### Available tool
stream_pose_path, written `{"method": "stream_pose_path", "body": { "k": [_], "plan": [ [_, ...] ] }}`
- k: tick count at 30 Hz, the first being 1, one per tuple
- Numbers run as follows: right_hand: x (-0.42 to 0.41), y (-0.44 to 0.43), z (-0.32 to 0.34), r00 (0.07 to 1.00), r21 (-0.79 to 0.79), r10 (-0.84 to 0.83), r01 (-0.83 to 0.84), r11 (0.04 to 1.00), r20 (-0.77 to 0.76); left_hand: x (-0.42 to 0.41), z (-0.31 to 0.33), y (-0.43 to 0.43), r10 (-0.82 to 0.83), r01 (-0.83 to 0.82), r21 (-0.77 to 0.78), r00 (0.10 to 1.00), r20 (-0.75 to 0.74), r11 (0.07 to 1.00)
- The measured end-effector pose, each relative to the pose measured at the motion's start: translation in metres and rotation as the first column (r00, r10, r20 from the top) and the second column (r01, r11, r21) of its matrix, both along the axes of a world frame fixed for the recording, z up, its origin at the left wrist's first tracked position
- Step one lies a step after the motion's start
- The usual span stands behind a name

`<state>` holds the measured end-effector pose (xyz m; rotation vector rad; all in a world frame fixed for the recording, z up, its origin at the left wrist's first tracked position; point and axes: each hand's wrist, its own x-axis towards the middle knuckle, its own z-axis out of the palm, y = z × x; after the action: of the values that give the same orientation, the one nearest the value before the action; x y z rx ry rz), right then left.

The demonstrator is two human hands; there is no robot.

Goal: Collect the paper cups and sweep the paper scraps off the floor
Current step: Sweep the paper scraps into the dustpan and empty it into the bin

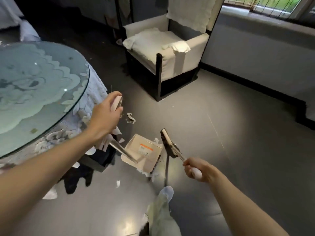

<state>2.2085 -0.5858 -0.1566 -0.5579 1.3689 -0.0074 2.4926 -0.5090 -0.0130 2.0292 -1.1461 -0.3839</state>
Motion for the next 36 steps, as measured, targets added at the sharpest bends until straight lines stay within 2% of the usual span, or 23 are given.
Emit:
{"method": "stream_pose_path", "body": {
  "k": [4, 8, 12, 15, 18, 21, 23, 26, 31, 36],
  "plan": [
    [-0.016, 0.053, 0.021, 0.988, 0.062, -0.118, 0.112, 0.992, 0.102, -0.008, -0.016, 0.076, 0.053, -0.052, 0.010, 0.998, -0.042, 0.999],
    [-0.031, 0.063, 0.039, 0.960, 0.117, -0.206, 0.186, 0.976, 0.192, -0.010, -0.028, 0.122, 0.093, -0.089, 0.082, 0.995, -0.040, 0.993],
    [-0.028, 0.040, 0.039, 0.996, -0.029, 0.022, -0.020, 0.999, 0.082, -0.015, -0.039, 0.150, 0.140, -0.135, 0.154, 0.990, -0.025, 0.979],
    [-0.019, 0.017, 0.030, 0.984, -0.134, 0.177, -0.179, 0.975, -0.028, -0.016, -0.050, 0.168, 0.205, -0.205, 0.205, 0.978, 0.021, 0.957],
    [-0.008, -0.002, 0.013, 0.966, -0.192, 0.244, -0.255, 0.948, -0.080, -0.011, -0.060, 0.185, 0.245, -0.252, 0.254, 0.968, 0.060, 0.934],
    [0.005, -0.006, -0.009, 0.940, -0.188, 0.323, -0.338, 0.922, -0.106, -0.007, -0.072, 0.208, 0.254, -0.248, 0.283, 0.967, 0.017, 0.926],
    [0.017, 0.002, -0.019, 0.899, -0.177, 0.419, -0.436, 0.882, -0.129, -0.005, -0.079, 0.225, 0.249, -0.245, 0.309, 0.968, 0.029, 0.919],
    [0.039, 0.034, -0.023, 0.773, -0.198, 0.599, -0.634, 0.748, -0.210, 0.002, -0.086, 0.248, 0.233, -0.246, 0.303, 0.969, 0.079, 0.921],
    [0.056, 0.118, -0.026, 0.781, -0.117, 0.603, -0.622, 0.774, -0.162, 0.027, -0.093, 0.287, 0.191, -0.192, 0.335, 0.981, 0.036, 0.922],
    [0.062, 0.222, -0.013, 0.790, -0.036, 0.563, -0.587, 0.809, -0.242, 0.048, -0.089, 0.340, 0.091, -0.074, 0.317, 0.995, -0.039, 0.946]
  ]
}}
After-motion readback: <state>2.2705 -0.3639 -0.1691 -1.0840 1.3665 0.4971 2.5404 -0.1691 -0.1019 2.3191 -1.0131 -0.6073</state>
